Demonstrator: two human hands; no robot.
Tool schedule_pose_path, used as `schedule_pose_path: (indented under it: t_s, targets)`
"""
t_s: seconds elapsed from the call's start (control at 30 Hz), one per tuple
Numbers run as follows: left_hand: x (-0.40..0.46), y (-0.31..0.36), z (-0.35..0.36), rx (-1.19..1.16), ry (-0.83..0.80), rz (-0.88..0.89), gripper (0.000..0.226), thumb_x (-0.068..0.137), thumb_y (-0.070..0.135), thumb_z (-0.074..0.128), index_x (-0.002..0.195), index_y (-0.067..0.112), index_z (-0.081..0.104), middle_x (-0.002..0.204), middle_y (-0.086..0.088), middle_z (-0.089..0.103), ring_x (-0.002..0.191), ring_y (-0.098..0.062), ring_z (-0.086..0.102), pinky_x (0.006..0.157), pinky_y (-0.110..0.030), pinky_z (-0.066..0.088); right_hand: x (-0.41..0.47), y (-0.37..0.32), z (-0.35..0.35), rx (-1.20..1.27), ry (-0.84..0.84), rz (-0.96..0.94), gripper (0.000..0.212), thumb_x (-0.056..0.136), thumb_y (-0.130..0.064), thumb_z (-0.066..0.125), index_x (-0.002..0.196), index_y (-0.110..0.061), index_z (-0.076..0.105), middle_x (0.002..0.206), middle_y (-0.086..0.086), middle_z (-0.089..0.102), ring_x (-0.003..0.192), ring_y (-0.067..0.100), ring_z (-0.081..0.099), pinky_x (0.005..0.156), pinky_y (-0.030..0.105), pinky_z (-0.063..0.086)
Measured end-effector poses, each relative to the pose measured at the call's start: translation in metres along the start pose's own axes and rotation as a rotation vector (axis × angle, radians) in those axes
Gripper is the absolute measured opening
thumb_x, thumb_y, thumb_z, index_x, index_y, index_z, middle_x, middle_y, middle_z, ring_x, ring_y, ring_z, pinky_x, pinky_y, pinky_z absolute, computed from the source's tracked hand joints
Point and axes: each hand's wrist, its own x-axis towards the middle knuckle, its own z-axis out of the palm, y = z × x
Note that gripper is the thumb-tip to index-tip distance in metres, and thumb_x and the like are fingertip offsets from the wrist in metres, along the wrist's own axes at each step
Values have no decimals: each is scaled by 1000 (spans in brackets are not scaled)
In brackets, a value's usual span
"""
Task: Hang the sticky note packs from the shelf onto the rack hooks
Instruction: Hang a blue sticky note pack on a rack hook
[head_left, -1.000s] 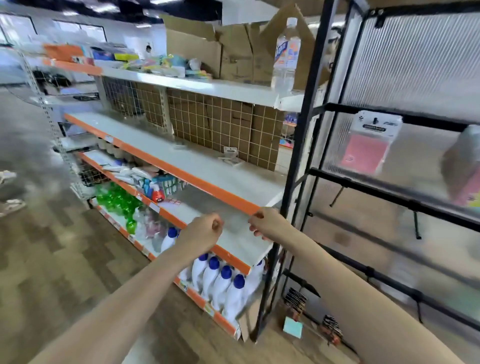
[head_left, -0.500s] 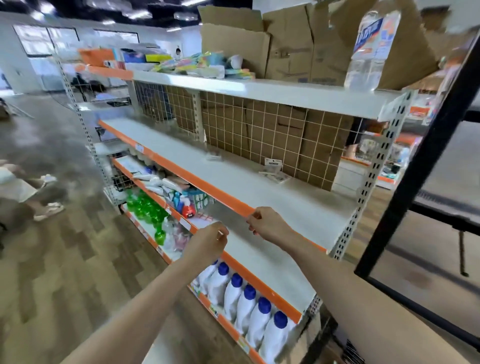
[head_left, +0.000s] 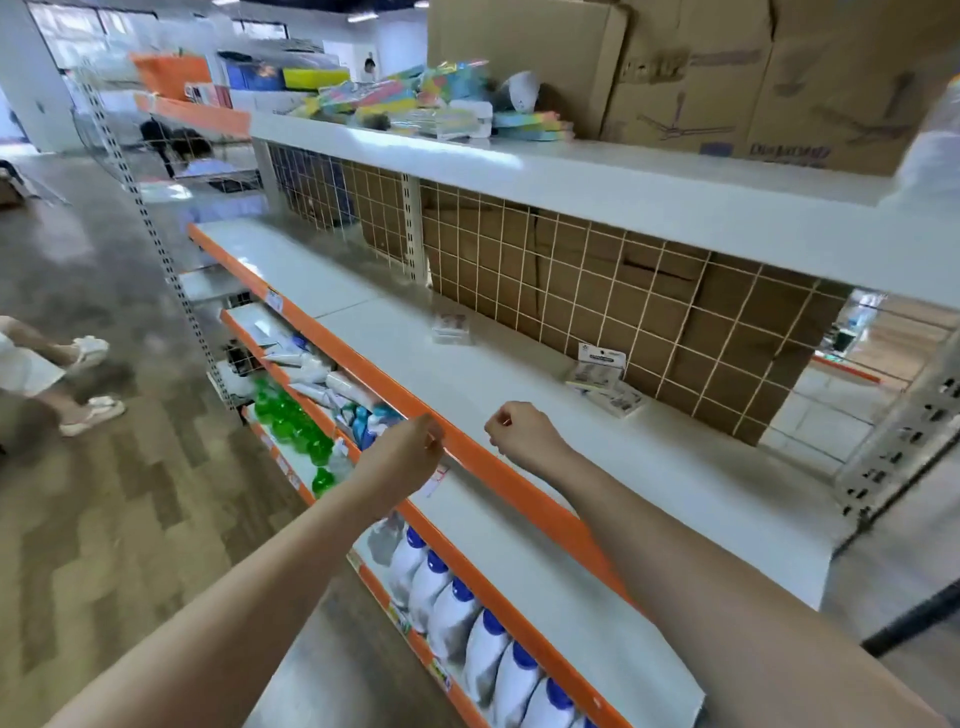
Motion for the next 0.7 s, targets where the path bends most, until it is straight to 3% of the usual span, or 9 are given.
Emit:
schedule_pose_path:
  t_s: [0.1, 0.2, 0.4, 0.6, 0.7]
  targets:
    - [35, -10, 4, -25, -20, 13, 28, 94, 12, 41, 116, 13, 58, 115, -6, 63, 98, -21, 59, 73, -27, 44, 33, 2, 9, -19, 9, 17, 26, 94, -19, 45, 100, 0, 61, 100, 14, 67, 93, 29, 62, 80, 39, 50]
    - [75, -24, 7, -66, -35, 20, 29, 94, 13, 43, 120, 12, 57, 119, -8, 62, 105, -26, 60, 81, -31, 49, 68, 2, 20, -43, 36, 21, 25, 94, -17, 46, 99, 1, 62, 101, 14, 67, 95, 29, 61, 78, 35, 48]
    - [171, -63, 11, -50, -35, 79, 31, 93, 15, 45, 122, 17, 54, 127, -6, 56, 115, -26, 53, 90, -36, 46, 155, -5, 41, -56, 145, 29, 18, 93, -17, 46, 96, -7, 61, 103, 9, 64, 98, 26, 58, 76, 30, 43]
    - [261, -98, 12, -15, -74, 175, 41, 90, 7, 46, 130, 16, 48, 133, -7, 50, 122, -26, 44, 94, -40, 43, 236, -13, 62, -289, 181, 56, 33, 93, -16, 49, 126, -13, 52, 130, 8, 51, 121, 27, 46, 98, 31, 35]
    - [300, -112, 15, 17, -58, 262, 47, 89, 4, 48, 135, 14, 44, 137, -8, 47, 128, -26, 37, 95, -39, 40, 270, -13, 69, -382, 251, 80, 40, 92, -12, 51, 131, -12, 47, 133, 11, 45, 124, 30, 42, 102, 35, 35]
